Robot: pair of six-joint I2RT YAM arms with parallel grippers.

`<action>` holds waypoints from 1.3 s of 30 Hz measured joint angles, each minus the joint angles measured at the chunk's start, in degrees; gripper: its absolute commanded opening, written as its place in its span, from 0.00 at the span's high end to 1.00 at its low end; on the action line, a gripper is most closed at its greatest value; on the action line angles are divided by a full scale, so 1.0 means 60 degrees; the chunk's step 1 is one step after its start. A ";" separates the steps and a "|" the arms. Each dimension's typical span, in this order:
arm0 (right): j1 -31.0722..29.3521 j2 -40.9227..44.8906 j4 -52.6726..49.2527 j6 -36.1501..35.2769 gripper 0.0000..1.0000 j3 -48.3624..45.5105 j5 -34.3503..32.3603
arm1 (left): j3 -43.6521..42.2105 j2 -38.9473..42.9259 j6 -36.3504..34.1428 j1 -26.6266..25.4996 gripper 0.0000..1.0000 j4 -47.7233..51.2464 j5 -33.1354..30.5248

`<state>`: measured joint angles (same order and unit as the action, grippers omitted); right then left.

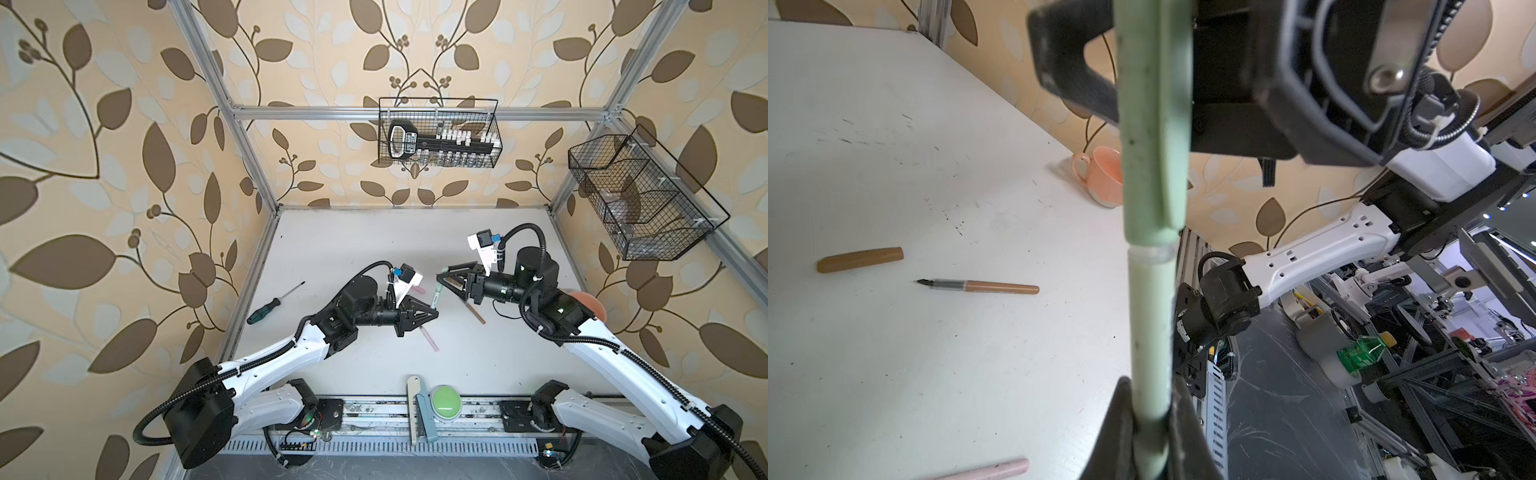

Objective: Insert the pens into the pen caps
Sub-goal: 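Push the green cap down onto the pen nib with the right gripper, then open the right gripper and draw it back from the capped pen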

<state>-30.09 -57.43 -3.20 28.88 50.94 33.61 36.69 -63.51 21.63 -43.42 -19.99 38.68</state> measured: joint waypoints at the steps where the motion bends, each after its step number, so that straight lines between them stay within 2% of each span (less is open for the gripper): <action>1: 0.0000 -0.0022 0.0015 0.0000 0.47 0.0004 0.0047 | 0.0000 0.0000 0.0004 0.0000 1.00 0.0000 0.0011; 12: 0.0004 -0.0193 0.0288 0.0036 0.50 0.0004 0.0299 | 0.0000 -0.0164 0.0004 0.0000 1.00 0.0000 0.0058; 17: 0.0047 -0.0193 0.0335 0.0058 0.55 0.0004 0.0306 | 0.0000 -0.0168 0.0004 0.0000 1.00 0.0000 0.0058; 18: 0.0058 -0.0193 0.0350 0.0073 0.58 0.0004 0.0310 | 0.0000 -0.0168 0.0004 0.0000 1.00 0.0000 0.0055; 20: 0.0080 -0.0193 0.0364 0.0076 0.70 0.0004 0.0331 | 0.0000 -0.0168 0.0004 0.0000 1.00 0.0000 0.0058; 24: 0.0091 -0.0233 0.0423 0.0153 0.76 0.0015 0.0382 | 0.0000 -0.0168 0.0004 0.0000 1.00 -0.0004 0.0066; 30: 0.0098 -0.0346 0.0477 0.0270 0.99 0.0018 0.0514 | 0.0117 -0.0168 -0.0058 0.0000 1.00 0.0255 0.0036; 39: 0.0109 -0.0342 0.0787 0.0280 1.00 0.0018 0.0379 | 0.0688 -0.0168 -0.0382 0.0076 1.00 0.1078 -0.0361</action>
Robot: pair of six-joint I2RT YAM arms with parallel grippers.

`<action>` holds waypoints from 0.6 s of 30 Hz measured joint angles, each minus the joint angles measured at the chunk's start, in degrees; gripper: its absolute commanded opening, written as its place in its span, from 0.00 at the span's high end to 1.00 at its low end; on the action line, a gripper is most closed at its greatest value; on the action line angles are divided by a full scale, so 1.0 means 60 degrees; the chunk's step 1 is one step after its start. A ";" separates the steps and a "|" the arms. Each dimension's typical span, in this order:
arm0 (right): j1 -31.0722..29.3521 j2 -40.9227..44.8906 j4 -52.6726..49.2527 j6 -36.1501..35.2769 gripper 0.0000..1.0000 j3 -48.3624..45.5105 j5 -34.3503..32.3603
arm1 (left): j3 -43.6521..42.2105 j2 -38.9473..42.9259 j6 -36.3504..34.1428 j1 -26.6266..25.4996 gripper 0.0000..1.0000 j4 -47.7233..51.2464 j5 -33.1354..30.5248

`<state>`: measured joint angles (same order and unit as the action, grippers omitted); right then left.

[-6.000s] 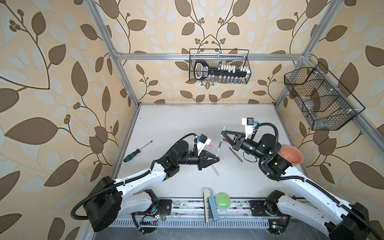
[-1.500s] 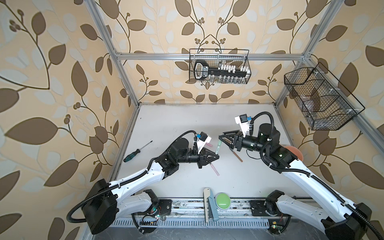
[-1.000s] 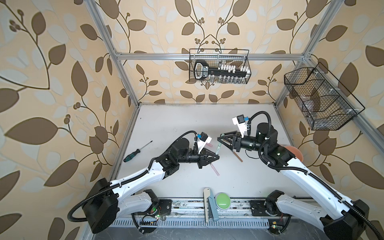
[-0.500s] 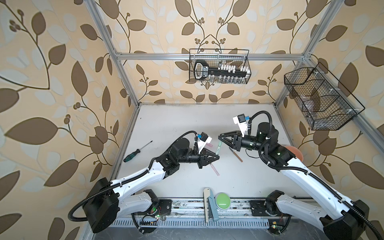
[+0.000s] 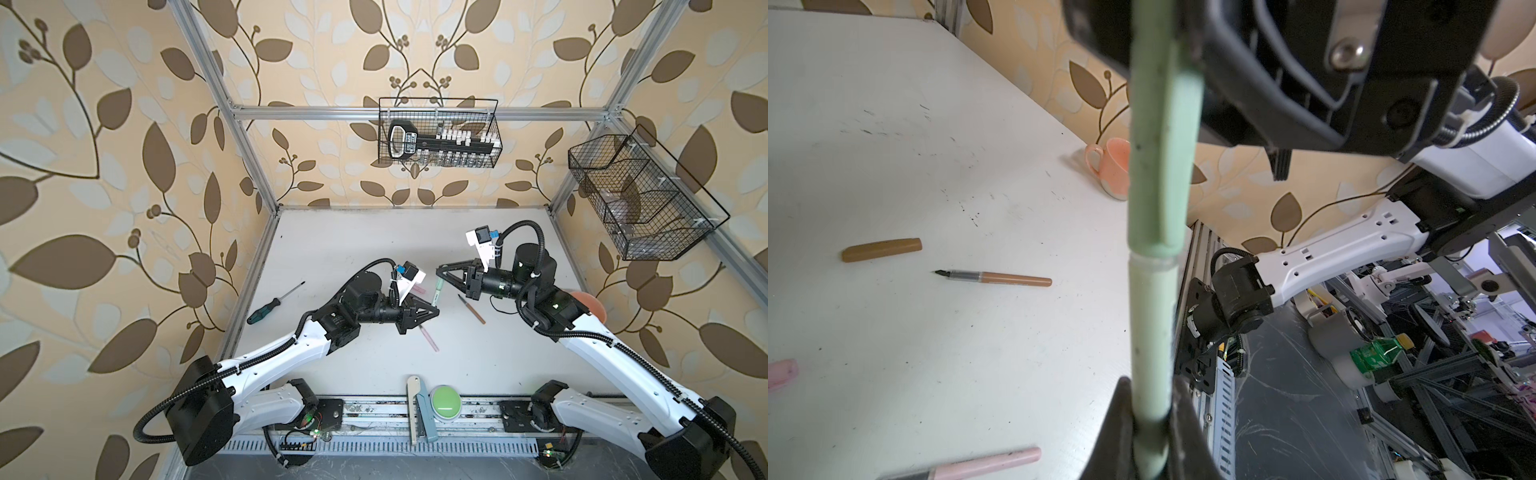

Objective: Insert the pens into the pen caps
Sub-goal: 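Open the right gripper and draw it back from the capped pen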

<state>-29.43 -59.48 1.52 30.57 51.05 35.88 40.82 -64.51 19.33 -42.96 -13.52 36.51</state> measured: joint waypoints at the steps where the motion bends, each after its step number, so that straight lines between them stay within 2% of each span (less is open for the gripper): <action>1: 0.0011 0.0000 0.0076 0.0004 1.00 0.0000 -0.0025 | 0.0051 0.0000 -0.0044 0.0040 1.00 0.0047 -0.0007; 7: 0.0004 0.0106 0.0608 0.0018 1.00 -0.0277 -0.0331 | 0.0149 0.0000 -0.0215 0.0346 1.00 0.0091 0.0055; 18: -0.0033 0.0153 0.1086 0.0131 1.00 -0.0543 -0.0849 | 0.0353 -0.0441 -0.0248 0.0911 1.00 -0.0200 0.0954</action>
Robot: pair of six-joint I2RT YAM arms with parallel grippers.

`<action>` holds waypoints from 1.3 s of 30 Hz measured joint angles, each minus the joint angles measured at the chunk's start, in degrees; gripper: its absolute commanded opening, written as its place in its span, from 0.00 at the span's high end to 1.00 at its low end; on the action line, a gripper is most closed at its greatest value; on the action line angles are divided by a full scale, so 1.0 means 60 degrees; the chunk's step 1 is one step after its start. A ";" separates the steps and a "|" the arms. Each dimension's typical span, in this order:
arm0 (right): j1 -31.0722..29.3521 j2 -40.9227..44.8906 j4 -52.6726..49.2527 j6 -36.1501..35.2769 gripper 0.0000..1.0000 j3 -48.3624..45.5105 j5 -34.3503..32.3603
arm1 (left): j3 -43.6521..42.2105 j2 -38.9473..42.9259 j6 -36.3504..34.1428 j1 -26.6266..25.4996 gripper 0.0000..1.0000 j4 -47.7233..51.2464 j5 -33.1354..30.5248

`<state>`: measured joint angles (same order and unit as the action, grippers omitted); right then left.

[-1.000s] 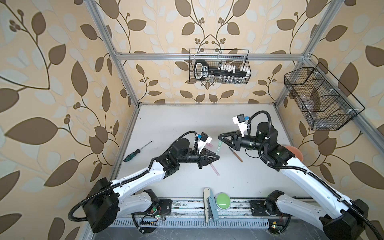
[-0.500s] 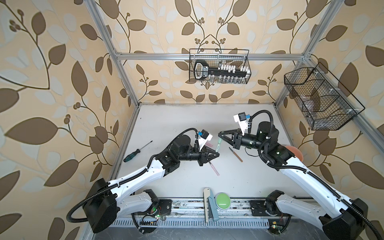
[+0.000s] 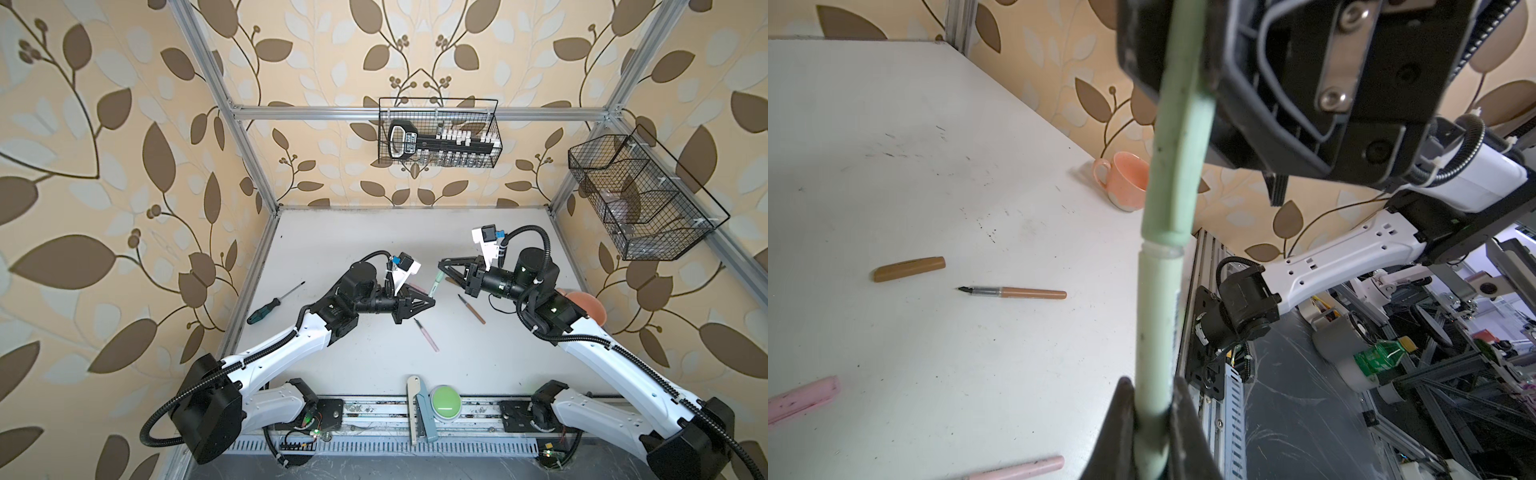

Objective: Insert the pens into the pen caps
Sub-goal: 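Open the right gripper and draw it back from the capped pen, then close the right gripper around the capped end of the green pen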

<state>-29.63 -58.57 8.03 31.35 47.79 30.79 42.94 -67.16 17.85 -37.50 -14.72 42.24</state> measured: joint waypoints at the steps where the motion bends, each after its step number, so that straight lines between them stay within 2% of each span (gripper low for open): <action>1: -0.0011 -0.0011 0.0025 -0.0004 1.00 0.0000 -0.0047 | 0.0044 -0.0040 -0.0011 0.0018 1.00 0.0007 0.0040; 27: -0.0612 -0.0051 0.1548 0.0674 1.00 -0.1024 -0.1778 | 0.0120 -0.0481 -0.0058 0.0707 1.00 -0.0069 0.0688; 28: -0.0612 -0.0029 0.1545 0.0678 0.94 -0.1016 -0.1832 | 0.0120 -0.0521 0.0000 0.0707 1.00 -0.0168 0.0707; 29: -0.0605 0.0007 0.1504 0.0667 0.82 -0.0980 -0.1876 | 0.0117 -0.0586 0.0066 0.0707 1.00 -0.0328 0.0750; 31: -0.0514 0.0084 0.1169 0.0535 0.73 -0.0823 -0.1843 | 0.0120 -0.0710 0.0200 0.0707 1.00 -0.0721 0.0885; 33: -0.0470 0.0226 0.0149 0.0350 0.61 -0.0758 -0.1198 | 0.0328 -0.0787 0.0670 0.0936 1.00 -0.1475 0.0328; 36: -0.0280 0.0506 -0.1268 0.0062 0.54 -0.0528 -0.0561 | 0.0488 -0.0739 0.1282 0.1523 1.00 -0.2463 -0.0302; 39: -0.0073 0.1115 -0.1821 -0.0149 0.49 -0.0095 -0.0517 | 0.0033 -0.0623 0.1774 0.1548 1.00 -0.2860 -0.0659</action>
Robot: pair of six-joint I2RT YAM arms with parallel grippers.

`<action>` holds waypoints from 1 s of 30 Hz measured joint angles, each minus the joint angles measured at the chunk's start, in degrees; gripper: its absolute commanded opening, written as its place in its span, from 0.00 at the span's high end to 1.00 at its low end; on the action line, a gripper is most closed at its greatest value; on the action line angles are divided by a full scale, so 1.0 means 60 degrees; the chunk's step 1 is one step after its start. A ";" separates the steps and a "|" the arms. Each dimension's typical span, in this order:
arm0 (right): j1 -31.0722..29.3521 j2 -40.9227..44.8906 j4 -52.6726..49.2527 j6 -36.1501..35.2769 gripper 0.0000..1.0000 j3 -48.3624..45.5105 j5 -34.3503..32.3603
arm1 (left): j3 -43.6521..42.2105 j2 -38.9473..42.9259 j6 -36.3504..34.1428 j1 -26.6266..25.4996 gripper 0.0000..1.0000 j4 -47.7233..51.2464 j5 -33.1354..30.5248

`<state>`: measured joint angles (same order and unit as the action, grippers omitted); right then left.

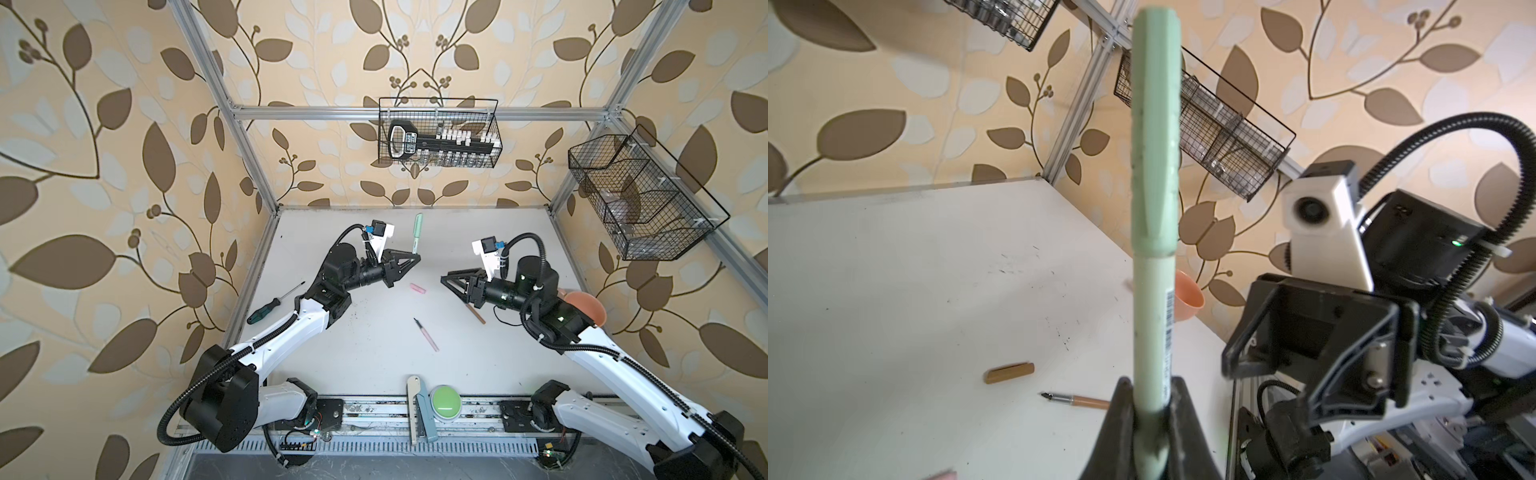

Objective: Insert the pens into the pen caps
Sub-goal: 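Close the right gripper around the capped end of the green pen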

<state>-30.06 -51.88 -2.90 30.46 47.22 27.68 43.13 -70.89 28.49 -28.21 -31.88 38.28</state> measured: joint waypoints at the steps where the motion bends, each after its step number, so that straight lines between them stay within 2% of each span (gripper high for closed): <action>1: 0.0007 0.0233 0.0000 -0.0026 0.47 0.0080 0.0004 | -0.0237 0.0051 0.0113 -0.0073 1.00 0.0004 -0.0044; 5: -0.0055 0.0816 0.0310 0.0022 0.44 0.0153 0.0066 | -0.1330 0.0408 0.0550 -0.0667 1.00 0.0259 -0.0546; 10: -0.0579 0.0040 0.0576 0.0135 0.41 0.0138 -0.0015 | -0.1577 0.1315 0.0605 -0.1577 1.00 0.0973 -0.0991; 17: -0.1410 -0.1064 0.1195 0.0426 0.41 -0.0051 -0.0062 | -0.1577 0.2557 0.0590 -0.1734 1.00 0.1410 -0.1231; 28: -0.1687 -0.1949 0.2732 0.0987 0.52 -0.0255 0.0222 | -0.1581 0.2820 0.0525 -0.1741 1.00 0.2320 -0.1220; 30: -0.1716 -0.2138 0.2805 0.1016 0.58 -0.0244 0.0222 | -0.1581 0.2841 0.0517 -0.1741 1.00 0.2317 -0.1213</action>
<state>-40.36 -64.71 13.93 36.56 45.76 29.02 33.65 -53.84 31.59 -38.65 -17.98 31.00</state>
